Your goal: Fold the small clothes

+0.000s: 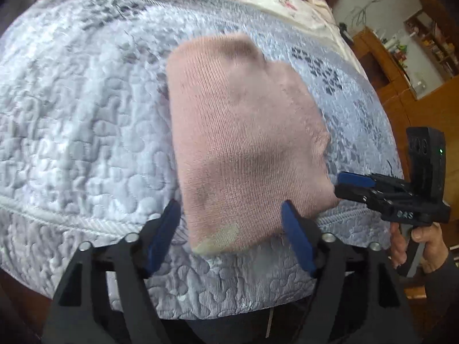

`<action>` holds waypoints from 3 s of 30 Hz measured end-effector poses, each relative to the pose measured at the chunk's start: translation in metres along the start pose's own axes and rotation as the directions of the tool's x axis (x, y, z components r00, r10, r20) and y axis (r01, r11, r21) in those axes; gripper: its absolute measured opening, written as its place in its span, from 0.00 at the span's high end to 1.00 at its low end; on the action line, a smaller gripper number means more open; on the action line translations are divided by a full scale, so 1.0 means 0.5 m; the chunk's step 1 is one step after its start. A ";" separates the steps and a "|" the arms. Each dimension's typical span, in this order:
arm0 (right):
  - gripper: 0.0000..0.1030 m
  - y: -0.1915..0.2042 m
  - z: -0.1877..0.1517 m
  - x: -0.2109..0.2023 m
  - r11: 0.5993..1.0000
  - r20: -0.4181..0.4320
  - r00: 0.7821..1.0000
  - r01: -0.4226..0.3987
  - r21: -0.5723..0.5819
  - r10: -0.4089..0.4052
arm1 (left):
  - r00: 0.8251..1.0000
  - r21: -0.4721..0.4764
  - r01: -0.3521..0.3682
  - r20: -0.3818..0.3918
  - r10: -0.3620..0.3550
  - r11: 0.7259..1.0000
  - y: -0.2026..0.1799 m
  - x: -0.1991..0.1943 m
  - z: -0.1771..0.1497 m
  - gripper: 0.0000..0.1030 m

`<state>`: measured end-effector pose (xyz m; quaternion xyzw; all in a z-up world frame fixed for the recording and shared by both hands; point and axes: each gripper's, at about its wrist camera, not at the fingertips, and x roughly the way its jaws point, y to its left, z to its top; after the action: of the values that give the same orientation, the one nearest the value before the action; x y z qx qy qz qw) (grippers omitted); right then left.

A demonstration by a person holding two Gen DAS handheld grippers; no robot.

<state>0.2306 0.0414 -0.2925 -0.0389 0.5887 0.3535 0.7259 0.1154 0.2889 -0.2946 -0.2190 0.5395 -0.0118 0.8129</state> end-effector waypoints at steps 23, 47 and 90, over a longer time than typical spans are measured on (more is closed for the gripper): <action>0.04 0.394 -0.280 -0.573 0.885 0.353 0.818 0.460 0.070 -0.454 | 0.915 0.019 -0.295 0.293 0.277 0.955 -0.226 -0.627 -0.280 0.03; 0.04 0.425 -0.302 -0.575 0.891 0.364 0.821 0.449 0.068 -0.441 | 0.918 0.024 -0.296 0.284 0.278 0.955 -0.238 -0.618 -0.304 0.03; 0.04 0.422 -0.304 -0.566 0.900 0.370 0.826 0.428 0.077 -0.425 | 0.922 0.027 -0.304 0.262 0.286 0.952 -0.229 -0.608 -0.295 0.04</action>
<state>-0.0292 -0.0053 -0.0134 -0.1037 0.4124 0.1860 0.8858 -0.1168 0.2124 -0.0347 -0.1075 0.4568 0.1208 0.8747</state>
